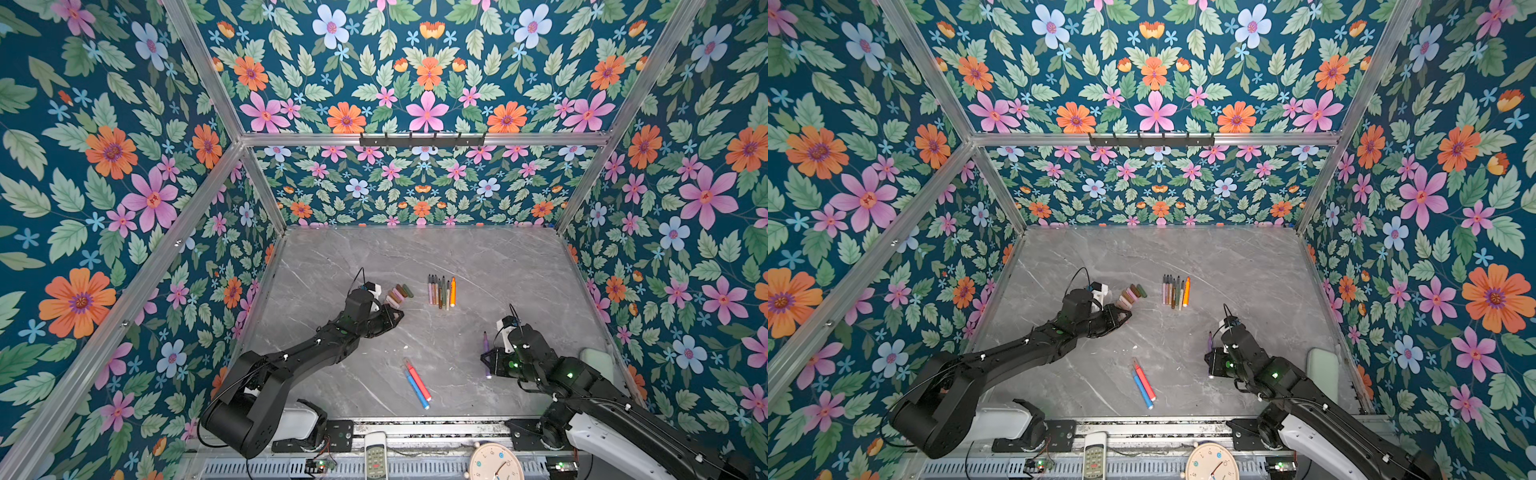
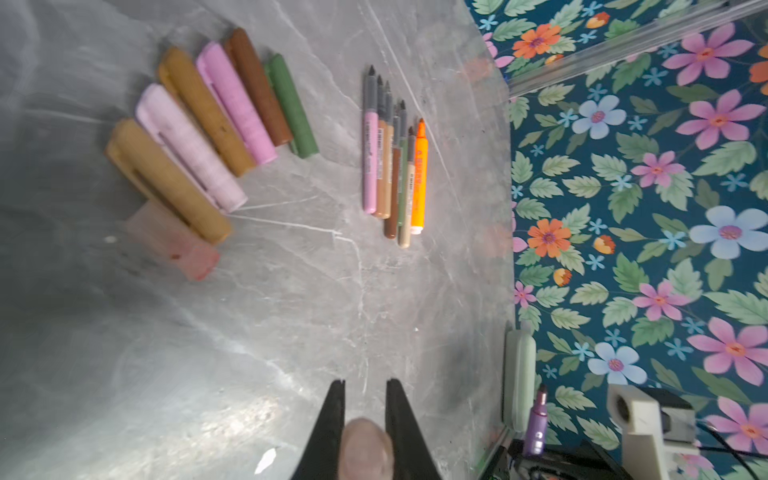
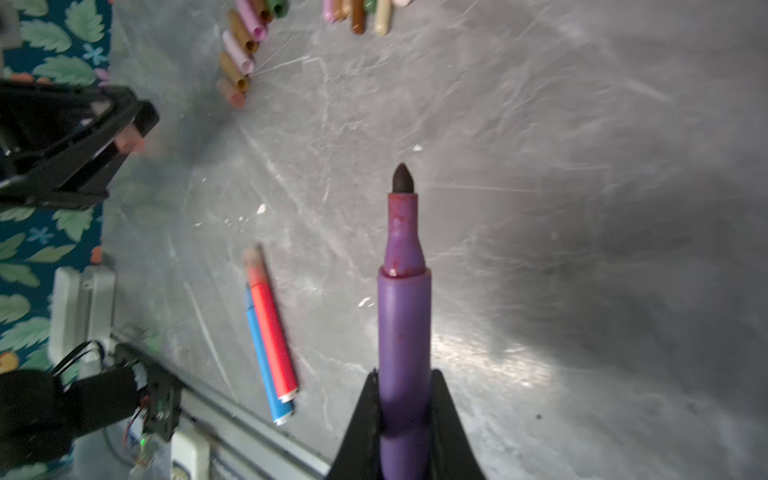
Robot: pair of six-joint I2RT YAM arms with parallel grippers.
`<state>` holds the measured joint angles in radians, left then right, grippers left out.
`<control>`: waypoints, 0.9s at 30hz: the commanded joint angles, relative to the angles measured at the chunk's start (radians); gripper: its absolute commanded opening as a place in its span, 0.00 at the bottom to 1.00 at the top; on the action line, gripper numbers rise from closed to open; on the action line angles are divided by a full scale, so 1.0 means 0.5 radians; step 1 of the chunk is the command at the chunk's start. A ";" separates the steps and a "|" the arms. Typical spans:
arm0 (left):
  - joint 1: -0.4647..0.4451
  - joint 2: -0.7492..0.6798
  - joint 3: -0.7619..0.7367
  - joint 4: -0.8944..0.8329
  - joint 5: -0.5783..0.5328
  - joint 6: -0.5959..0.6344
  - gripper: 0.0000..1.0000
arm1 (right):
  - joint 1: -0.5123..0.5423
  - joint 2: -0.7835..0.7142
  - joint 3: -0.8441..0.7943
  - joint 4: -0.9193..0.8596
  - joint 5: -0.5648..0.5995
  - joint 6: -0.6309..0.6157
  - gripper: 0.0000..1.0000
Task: Open the pen caps
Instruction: 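Place the cap by the caps with the left while the right holds the marker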
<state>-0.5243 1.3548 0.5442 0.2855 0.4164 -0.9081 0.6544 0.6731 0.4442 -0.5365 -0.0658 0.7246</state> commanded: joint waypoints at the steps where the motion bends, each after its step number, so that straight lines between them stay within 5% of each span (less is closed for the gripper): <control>1: 0.049 0.061 0.007 -0.091 -0.065 0.092 0.00 | -0.092 -0.072 -0.042 -0.106 0.049 -0.118 0.00; 18: 0.293 0.464 0.047 0.103 0.145 0.140 0.00 | -0.157 -0.163 -0.101 -0.061 0.027 -0.111 0.00; 27: 0.383 0.713 0.014 0.527 0.340 -0.078 0.00 | -0.157 -0.167 -0.103 -0.065 0.040 -0.101 0.00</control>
<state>-0.3389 1.6939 0.5625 0.4728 0.5579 -0.8963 0.5751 0.5922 0.3920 -0.5739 -0.0570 0.6781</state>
